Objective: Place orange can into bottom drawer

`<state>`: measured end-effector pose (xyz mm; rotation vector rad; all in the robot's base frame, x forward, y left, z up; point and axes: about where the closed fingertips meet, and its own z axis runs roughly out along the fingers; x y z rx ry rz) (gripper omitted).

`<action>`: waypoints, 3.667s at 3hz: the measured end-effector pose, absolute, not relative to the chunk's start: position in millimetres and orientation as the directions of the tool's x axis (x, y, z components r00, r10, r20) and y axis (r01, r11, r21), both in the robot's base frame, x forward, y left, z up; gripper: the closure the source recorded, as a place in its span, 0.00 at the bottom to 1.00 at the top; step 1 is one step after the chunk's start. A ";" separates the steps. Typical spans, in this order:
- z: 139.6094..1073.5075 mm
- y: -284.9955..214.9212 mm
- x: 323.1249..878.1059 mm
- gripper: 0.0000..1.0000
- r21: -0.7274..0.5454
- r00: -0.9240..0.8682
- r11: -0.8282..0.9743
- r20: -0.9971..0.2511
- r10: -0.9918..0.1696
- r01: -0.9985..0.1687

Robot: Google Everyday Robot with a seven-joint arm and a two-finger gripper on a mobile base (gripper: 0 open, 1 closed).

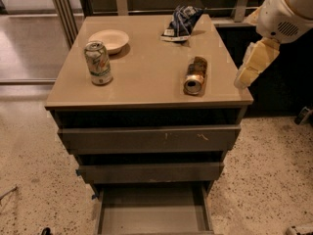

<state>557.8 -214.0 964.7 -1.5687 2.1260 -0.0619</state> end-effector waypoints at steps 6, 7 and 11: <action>898.8 -158.7 651.5 0.00 -0.152 -0.128 0.273 -0.609 -0.783 -0.950; 880.8 -151.7 659.0 0.00 -0.128 -0.121 0.251 -0.619 -0.776 -0.960; 839.2 -122.3 662.7 0.14 -0.068 -0.121 0.214 -0.643 -0.756 -0.974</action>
Offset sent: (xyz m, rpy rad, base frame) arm 0.0519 0.0053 -0.0119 0.1032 -0.0129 0.0220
